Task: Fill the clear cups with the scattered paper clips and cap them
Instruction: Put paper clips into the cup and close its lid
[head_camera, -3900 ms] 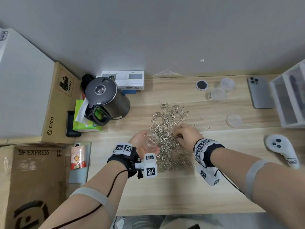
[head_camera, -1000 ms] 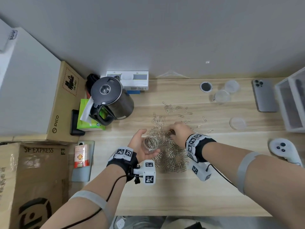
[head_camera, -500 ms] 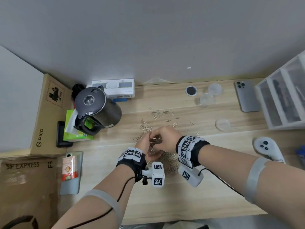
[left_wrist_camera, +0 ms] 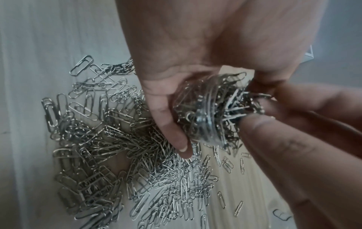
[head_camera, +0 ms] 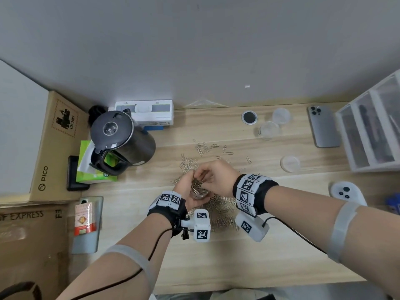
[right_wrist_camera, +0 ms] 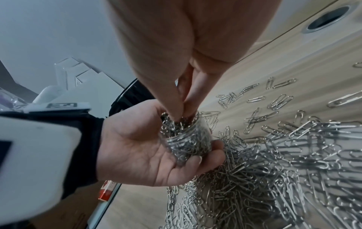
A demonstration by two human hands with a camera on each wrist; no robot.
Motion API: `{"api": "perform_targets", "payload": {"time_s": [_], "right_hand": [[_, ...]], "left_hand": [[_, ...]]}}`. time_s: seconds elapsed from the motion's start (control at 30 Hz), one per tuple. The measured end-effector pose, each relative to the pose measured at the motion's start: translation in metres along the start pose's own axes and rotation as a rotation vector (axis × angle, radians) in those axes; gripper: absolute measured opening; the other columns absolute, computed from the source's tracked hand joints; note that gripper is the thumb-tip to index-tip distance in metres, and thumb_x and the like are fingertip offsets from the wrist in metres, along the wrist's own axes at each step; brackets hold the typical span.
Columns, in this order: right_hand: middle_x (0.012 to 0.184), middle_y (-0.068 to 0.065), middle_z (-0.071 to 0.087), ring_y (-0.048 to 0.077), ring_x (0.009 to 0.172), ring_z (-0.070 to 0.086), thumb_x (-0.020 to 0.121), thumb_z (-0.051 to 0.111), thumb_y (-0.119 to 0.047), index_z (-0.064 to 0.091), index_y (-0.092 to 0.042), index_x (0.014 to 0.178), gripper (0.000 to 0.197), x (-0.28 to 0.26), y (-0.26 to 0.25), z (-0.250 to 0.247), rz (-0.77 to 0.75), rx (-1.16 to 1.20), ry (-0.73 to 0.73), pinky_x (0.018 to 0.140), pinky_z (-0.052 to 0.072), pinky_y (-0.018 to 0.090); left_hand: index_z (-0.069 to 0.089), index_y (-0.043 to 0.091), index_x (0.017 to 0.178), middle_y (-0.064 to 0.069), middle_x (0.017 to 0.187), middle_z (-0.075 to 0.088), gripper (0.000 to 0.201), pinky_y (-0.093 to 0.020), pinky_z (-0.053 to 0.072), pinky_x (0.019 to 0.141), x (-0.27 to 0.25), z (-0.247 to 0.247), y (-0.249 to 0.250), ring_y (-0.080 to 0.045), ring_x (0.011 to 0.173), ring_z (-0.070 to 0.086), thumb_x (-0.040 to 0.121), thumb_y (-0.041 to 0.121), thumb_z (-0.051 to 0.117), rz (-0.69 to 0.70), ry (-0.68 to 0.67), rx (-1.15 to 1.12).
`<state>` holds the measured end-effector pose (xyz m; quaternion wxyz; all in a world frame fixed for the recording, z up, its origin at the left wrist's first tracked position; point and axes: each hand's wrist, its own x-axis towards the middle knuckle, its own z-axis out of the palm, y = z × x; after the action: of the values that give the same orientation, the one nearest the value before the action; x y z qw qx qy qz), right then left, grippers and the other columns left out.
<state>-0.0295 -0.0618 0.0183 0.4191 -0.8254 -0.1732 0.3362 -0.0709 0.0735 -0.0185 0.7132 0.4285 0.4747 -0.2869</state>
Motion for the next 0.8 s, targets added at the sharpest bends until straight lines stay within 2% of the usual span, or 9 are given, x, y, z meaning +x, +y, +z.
{"api": "perform_targets", "payload": {"time_s": [0.1, 0.13, 0.27, 0.33, 0.4, 0.53, 0.63, 0.7, 0.8], "right_hand": [[0.098, -0.004, 0.071, 0.008, 0.09, 0.068, 0.077, 0.07, 0.001, 0.07, -0.021, 0.1, 0.032, 0.001, -0.003, 0.0, -0.034, -0.007, -0.077, 0.085, 0.057, 0.028], [0.098, -0.004, 0.072, 0.008, 0.09, 0.068, 0.076, 0.07, 0.0, 0.071, -0.021, 0.099, 0.031, 0.0, -0.004, -0.001, -0.05, -0.009, -0.084, 0.085, 0.057, 0.029], [0.092, -0.006, 0.072, 0.01, 0.077, 0.071, 0.077, 0.067, -0.004, 0.074, -0.019, 0.088, 0.02, 0.0, -0.012, -0.012, -0.068, 0.075, -0.014, 0.076, 0.06, 0.032], [0.088, -0.009, 0.071, 0.007, 0.078, 0.068, 0.079, 0.066, -0.008, 0.073, -0.021, 0.088, 0.018, 0.007, -0.009, -0.017, -0.106, 0.022, 0.091, 0.076, 0.058, 0.03], [0.097, -0.007, 0.069, 0.009, 0.083, 0.065, 0.081, 0.068, -0.019, 0.068, -0.023, 0.098, 0.017, 0.016, 0.005, -0.023, -0.031, -0.154, 0.166, 0.078, 0.056, 0.03], [0.132, 0.001, 0.043, 0.022, 0.118, 0.047, 0.062, 0.082, -0.049, 0.048, -0.029, 0.133, 0.081, 0.018, 0.039, -0.017, 0.185, -0.593, -0.088, 0.092, 0.049, 0.038], [0.14, 0.002, 0.031, 0.025, 0.129, 0.03, 0.048, 0.084, -0.062, 0.032, -0.038, 0.143, 0.111, 0.012, 0.046, 0.005, 0.138, -0.774, -0.192, 0.097, 0.047, 0.046], [0.136, 0.002, 0.032, 0.023, 0.126, 0.031, 0.055, 0.085, -0.056, 0.033, -0.036, 0.144, 0.105, 0.011, 0.045, 0.02, 0.093, -0.818, -0.173, 0.098, 0.046, 0.043], [0.127, -0.002, 0.042, 0.019, 0.119, 0.037, 0.072, 0.082, -0.033, 0.049, -0.036, 0.134, 0.071, 0.012, 0.045, 0.031, 0.066, -0.677, -0.11, 0.097, 0.045, 0.041]], "left_hand": [[0.065, 0.016, 0.093, -0.005, 0.074, 0.072, 0.033, -0.036, 0.058, 0.064, 0.002, -0.001, 0.001, -0.023, 0.069, 0.064, 0.1, 0.04, 0.045, -0.001, -0.016, 0.03], [0.064, 0.016, 0.09, -0.003, 0.071, 0.069, 0.032, -0.034, 0.056, 0.062, 0.001, -0.001, 0.002, -0.021, 0.064, 0.062, 0.1, 0.041, 0.045, -0.002, -0.016, 0.048], [0.067, 0.01, 0.111, -0.012, 0.091, 0.07, 0.04, -0.028, 0.054, 0.048, -0.002, -0.007, 0.006, -0.025, 0.063, 0.066, 0.093, 0.045, 0.061, 0.009, -0.033, 0.105], [0.067, 0.014, 0.121, -0.014, 0.11, 0.069, 0.051, -0.029, 0.056, 0.05, -0.002, -0.014, 0.006, -0.028, 0.07, 0.071, 0.084, 0.048, 0.075, 0.023, -0.034, 0.102], [0.068, 0.019, 0.122, -0.01, 0.126, 0.06, 0.061, -0.032, 0.059, 0.059, -0.001, -0.022, 0.007, -0.03, 0.078, 0.073, 0.072, 0.048, 0.085, 0.052, -0.037, 0.106], [0.07, 0.012, 0.111, -0.007, 0.125, 0.06, 0.041, -0.042, 0.061, 0.08, -0.004, -0.039, 0.007, -0.033, 0.087, 0.073, 0.078, 0.031, 0.085, 0.107, -0.026, 0.082], [0.069, 0.009, 0.115, -0.016, 0.127, 0.063, 0.05, -0.038, 0.063, 0.069, -0.005, -0.049, 0.007, -0.034, 0.087, 0.074, 0.074, 0.031, 0.088, 0.113, -0.018, 0.093], [0.068, 0.01, 0.116, -0.017, 0.119, 0.067, 0.054, -0.039, 0.063, 0.07, -0.007, -0.054, 0.007, -0.034, 0.085, 0.075, 0.072, 0.034, 0.089, 0.114, -0.007, 0.11], [0.067, 0.01, 0.12, -0.016, 0.109, 0.069, 0.063, -0.036, 0.061, 0.065, -0.007, -0.059, 0.005, -0.033, 0.082, 0.074, 0.068, 0.035, 0.091, 0.11, -0.01, 0.137]]}}
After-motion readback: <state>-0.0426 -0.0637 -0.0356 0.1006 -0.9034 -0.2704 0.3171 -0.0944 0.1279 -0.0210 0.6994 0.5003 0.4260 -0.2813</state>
